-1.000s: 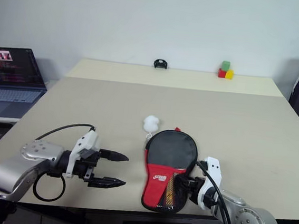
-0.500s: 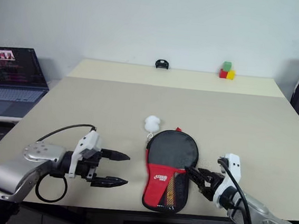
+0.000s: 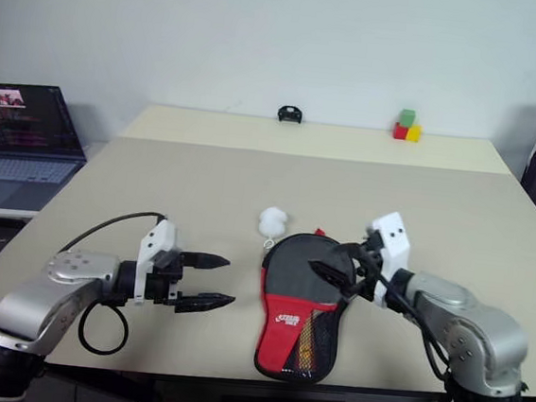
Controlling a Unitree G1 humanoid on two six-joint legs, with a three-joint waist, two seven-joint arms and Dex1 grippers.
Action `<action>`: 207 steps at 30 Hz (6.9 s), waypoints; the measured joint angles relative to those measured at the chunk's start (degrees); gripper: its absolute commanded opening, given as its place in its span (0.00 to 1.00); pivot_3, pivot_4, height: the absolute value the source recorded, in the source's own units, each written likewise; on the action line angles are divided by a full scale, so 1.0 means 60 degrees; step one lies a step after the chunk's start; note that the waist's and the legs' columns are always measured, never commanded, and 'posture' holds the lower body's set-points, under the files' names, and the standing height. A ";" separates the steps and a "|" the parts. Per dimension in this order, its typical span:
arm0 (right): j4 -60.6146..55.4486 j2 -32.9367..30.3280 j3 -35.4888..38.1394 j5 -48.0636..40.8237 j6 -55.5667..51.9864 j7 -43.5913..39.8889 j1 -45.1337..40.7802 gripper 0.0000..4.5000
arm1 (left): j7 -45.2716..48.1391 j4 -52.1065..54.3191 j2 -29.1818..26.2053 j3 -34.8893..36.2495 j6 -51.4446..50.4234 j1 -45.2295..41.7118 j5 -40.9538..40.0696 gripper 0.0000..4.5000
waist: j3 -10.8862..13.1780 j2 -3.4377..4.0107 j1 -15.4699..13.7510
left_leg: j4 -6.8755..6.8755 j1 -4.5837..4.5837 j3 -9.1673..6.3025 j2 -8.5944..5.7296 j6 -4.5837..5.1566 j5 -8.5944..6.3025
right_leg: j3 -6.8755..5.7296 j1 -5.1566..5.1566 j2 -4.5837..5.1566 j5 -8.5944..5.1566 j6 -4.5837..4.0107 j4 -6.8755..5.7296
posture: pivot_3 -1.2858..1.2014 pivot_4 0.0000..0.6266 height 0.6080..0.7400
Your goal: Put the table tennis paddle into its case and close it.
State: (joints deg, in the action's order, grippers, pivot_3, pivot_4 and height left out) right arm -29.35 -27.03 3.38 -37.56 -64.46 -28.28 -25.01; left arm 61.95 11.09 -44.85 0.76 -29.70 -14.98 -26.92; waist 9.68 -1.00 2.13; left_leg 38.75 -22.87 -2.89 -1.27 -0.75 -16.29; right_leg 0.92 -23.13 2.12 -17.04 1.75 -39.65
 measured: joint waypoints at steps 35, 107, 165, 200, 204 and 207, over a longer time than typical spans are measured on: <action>0.4619 0.1117 -0.2975 0.3644 0.4205 -0.1291 -0.0519 1.00 | -0.2336 -0.6054 0.2658 -0.0733 0.0500 -0.5250 0.2015 0.98 | -0.0016 -0.0028 -0.0059 | 0.0031 0.0005 0.0001 -0.0011 -0.0005 0.0003 | -0.0008 -0.0002 0.0003 0.0002 -0.0001 -0.0042 | 0.52 0.24 1.00; 0.3763 0.1611 -0.3175 0.4993 0.4148 -0.0257 0.0540 1.00 | -0.5117 -1.4992 0.6526 -0.1387 0.4805 -0.9363 0.6837 0.02 | -0.0136 -0.0101 -0.0077 | 0.0033 0.0046 0.0003 -0.0023 -0.0007 0.0005 | -0.0022 0.0033 0.0000 0.0002 0.0003 -0.0054 | 0.52 0.24 1.00; 0.2151 0.2515 -0.3363 0.5240 0.2828 0.0851 0.1589 1.00 | -0.6639 -1.5192 0.5984 -0.0521 0.5709 -1.0010 0.7420 0.77 | -0.0141 -0.0104 -0.0045 | -0.0011 0.0237 -0.0028 -0.0016 -0.0007 0.0000 | -0.0059 0.0248 -0.0014 -0.0003 0.0034 0.0038 | 0.52 0.24 1.00; 0.0734 -0.0839 0.1628 0.0802 0.0326 -0.1038 0.0868 1.00 | -0.0387 -0.6217 0.4931 -0.1956 0.3861 -0.3722 0.3804 0.77 | -0.0063 -0.0023 -0.0306 | -0.0017 0.0148 -0.0072 -0.0021 0.0001 -0.0004 | -0.0064 0.0226 0.0010 0.0002 0.0028 0.0118 | 0.52 0.24 1.00; 0.0981 -0.0870 0.1623 0.0800 0.0470 -0.0848 0.0687 1.00 | -0.0565 -0.7818 0.5371 -0.2136 0.4203 -0.4490 0.4031 0.86 | -0.0047 -0.0024 -0.0315 | -0.0015 0.0139 -0.0070 -0.0021 0.0003 -0.0004 | -0.0066 0.0219 0.0009 0.0002 0.0029 0.0116 | 0.52 0.24 1.00; 0.0979 -0.0869 0.1562 0.0795 0.0523 -0.0735 0.0681 1.00 | -0.0637 -0.8475 0.5624 -0.2135 0.4447 -0.4969 0.4073 0.99 | -0.0048 -0.0024 -0.0320 | -0.0016 0.0135 -0.0063 -0.0022 0.0006 -0.0006 | -0.0061 0.0218 0.0009 0.0002 0.0029 0.0123 | 0.52 0.24 1.00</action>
State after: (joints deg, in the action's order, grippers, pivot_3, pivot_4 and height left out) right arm -23.47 -32.24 12.76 -32.79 -61.33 -32.69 -20.93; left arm 58.13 -39.76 -11.10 -12.05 -3.02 -44.79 -2.48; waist 9.39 -1.14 0.21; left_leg 38.65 -22.06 -3.27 -1.40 -0.71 -16.33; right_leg 0.56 -21.83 2.18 -17.03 1.92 -38.91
